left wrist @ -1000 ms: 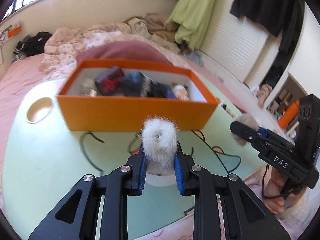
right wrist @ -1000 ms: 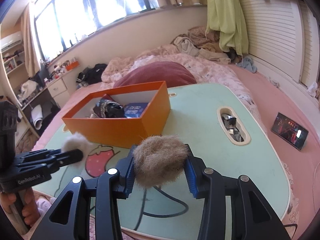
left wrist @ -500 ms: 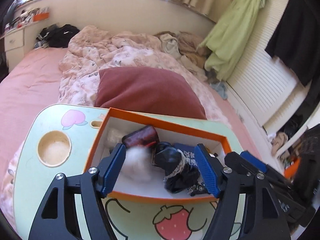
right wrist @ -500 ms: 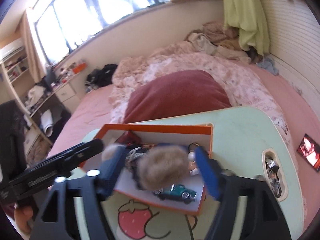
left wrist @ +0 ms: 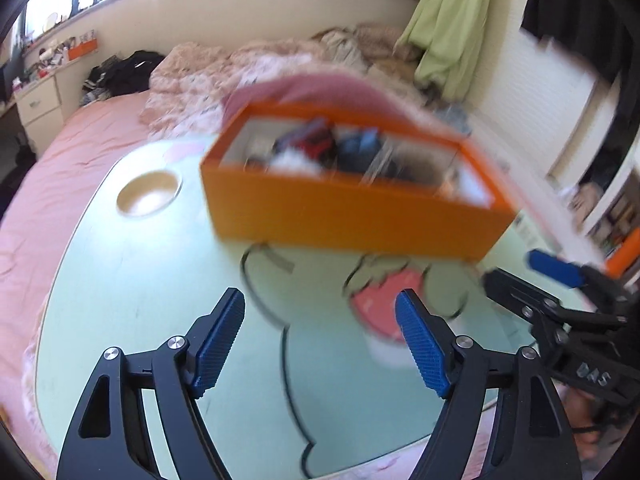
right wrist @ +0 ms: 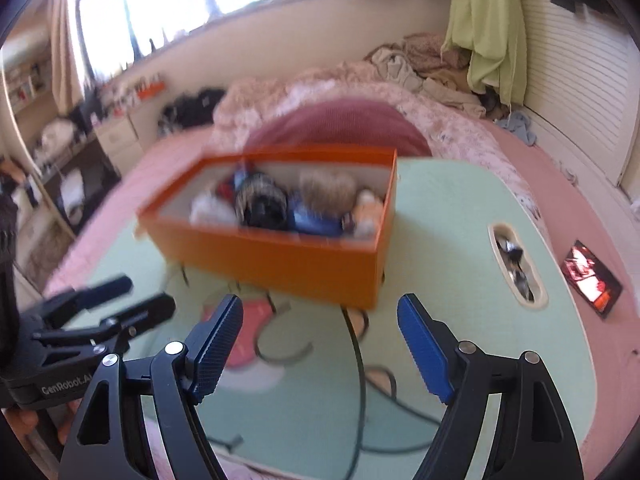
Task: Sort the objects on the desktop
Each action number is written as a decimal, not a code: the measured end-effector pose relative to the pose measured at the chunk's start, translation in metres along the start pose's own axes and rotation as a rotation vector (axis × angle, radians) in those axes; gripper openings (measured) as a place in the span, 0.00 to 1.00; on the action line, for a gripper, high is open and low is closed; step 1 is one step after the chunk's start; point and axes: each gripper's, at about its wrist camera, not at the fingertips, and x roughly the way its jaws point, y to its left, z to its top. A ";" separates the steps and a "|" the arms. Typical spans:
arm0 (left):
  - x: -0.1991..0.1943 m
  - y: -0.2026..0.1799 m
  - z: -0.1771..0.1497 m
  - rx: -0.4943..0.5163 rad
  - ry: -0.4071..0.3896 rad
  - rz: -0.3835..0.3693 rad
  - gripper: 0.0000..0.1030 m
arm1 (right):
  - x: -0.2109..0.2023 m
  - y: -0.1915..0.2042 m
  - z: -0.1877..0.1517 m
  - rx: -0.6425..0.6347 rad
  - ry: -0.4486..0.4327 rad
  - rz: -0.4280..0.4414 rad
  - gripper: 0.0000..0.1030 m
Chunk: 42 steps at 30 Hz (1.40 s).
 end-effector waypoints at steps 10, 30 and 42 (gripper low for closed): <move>0.028 -0.001 -0.016 0.047 0.071 0.098 1.00 | 0.023 -0.004 -0.025 -0.064 0.157 -0.034 1.00; 0.030 -0.002 -0.013 0.067 0.060 0.085 1.00 | 0.021 -0.003 -0.027 -0.064 0.158 -0.033 1.00; 0.029 -0.003 -0.011 0.068 0.055 0.083 1.00 | 0.022 -0.003 -0.027 -0.064 0.158 -0.033 1.00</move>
